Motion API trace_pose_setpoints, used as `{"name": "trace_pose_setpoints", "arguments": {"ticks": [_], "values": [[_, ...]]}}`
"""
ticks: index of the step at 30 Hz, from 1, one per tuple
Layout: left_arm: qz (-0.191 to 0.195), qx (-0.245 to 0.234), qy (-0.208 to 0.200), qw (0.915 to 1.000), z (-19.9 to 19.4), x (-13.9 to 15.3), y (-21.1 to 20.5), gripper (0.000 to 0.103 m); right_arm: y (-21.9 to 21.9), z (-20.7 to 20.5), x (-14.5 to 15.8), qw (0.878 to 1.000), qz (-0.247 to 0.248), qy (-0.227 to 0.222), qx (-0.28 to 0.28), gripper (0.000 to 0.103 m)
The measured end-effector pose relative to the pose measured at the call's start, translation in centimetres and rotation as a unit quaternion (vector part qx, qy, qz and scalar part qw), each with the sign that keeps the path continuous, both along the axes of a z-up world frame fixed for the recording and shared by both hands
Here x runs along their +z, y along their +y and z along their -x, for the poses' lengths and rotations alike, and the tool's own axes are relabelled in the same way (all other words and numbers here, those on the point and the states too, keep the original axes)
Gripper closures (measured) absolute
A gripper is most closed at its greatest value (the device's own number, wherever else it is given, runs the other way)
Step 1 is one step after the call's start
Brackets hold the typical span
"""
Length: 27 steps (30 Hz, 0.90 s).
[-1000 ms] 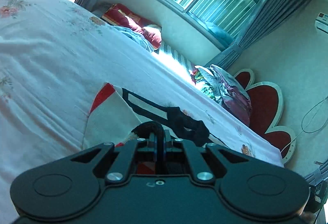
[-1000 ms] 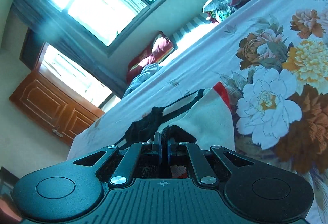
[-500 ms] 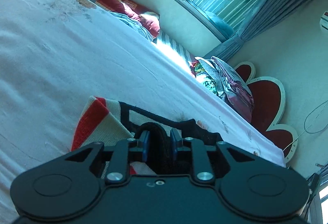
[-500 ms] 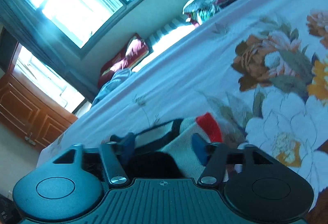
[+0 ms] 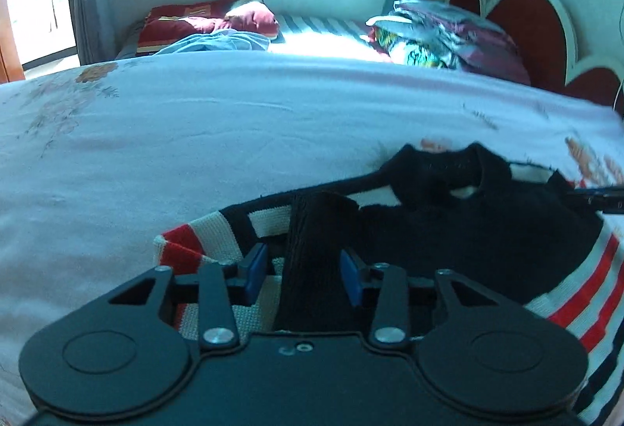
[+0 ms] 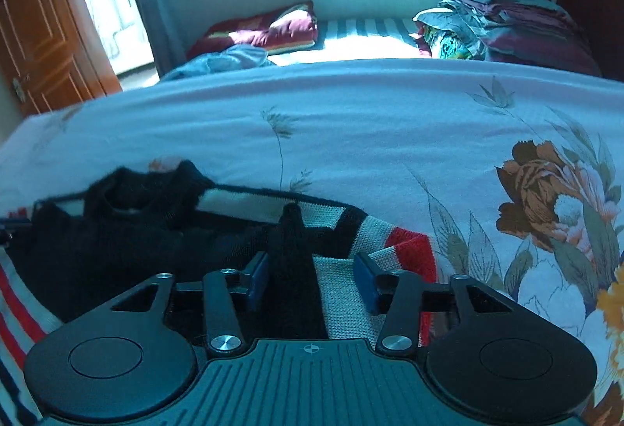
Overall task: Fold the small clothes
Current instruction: 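Lower the hem onto the collar and open both tools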
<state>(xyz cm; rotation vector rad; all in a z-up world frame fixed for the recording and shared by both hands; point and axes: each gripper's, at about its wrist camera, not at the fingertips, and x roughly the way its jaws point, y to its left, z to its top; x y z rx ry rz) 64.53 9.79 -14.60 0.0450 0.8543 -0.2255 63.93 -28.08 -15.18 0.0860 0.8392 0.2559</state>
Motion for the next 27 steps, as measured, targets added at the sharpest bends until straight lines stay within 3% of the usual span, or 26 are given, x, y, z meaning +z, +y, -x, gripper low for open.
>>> {"name": "trace_pose_setpoints", "arguments": {"ticks": [2, 3, 8, 13, 17, 18, 19, 20, 21, 22, 24, 27], "values": [[-0.021, -0.005, -0.013, 0.9997, 0.3, -0.2, -0.4, 0.098, 0.9, 0.4, 0.0, 0.999, 0.026, -0.021, 0.026, 0.094], [-0.018, -0.001, -0.024, 0.9996, 0.5, 0.0, -0.2, 0.098, 1.2, 0.4, -0.1, 0.998, 0.040, -0.030, 0.032, 0.099], [0.011, 0.062, -0.091, 0.9939, 1.3, 1.7, 1.0, 0.098, 0.6, 0.9, 1.0, 0.995, 0.040, -0.089, -0.013, 0.099], [-0.037, 0.058, -0.048, 0.9965, -0.6, -0.9, -0.3, 0.098, 1.0, -0.8, -2.0, 0.997, 0.068, -0.037, -0.024, 0.099], [-0.081, 0.042, -0.066, 0.9936, 0.1, -1.0, -1.7, 0.094, 1.5, -0.4, -2.0, 0.995, 0.083, -0.045, -0.029, 0.099], [-0.086, 0.044, -0.066, 0.9931, 0.2, -0.7, -1.7, 0.090, 1.5, -0.2, -1.6, 0.995, 0.086, -0.046, -0.033, 0.090], [-0.086, 0.050, -0.074, 0.9923, 0.7, 0.1, -1.8, 0.075, 1.7, 0.1, -1.0, 0.993, 0.095, -0.057, -0.040, 0.062], [-0.084, 0.053, -0.097, 0.9903, 1.5, 1.0, -2.0, 0.059, 2.1, 1.1, 0.1, 0.990, 0.101, -0.088, -0.044, 0.049], [-0.077, 0.049, -0.122, 0.9884, 2.5, 2.0, -2.5, 0.053, 2.4, 1.8, 1.0, 0.989, 0.090, -0.114, -0.038, 0.043], [-0.061, 0.044, -0.131, 0.9885, 3.1, 2.7, -3.1, 0.048, 2.9, 2.3, 1.6, 0.990, 0.072, -0.118, -0.024, 0.043], [-0.016, 0.005, -0.117, 0.9929, 3.5, 3.2, -5.3, 0.048, 5.3, 2.6, 2.1, 0.993, 0.046, -0.104, 0.028, 0.043], [0.012, -0.044, -0.081, 0.9956, 3.4, 2.0, -9.0, 0.052, 9.7, 2.8, 1.3, 0.991, 0.033, -0.074, 0.105, 0.055]]}}
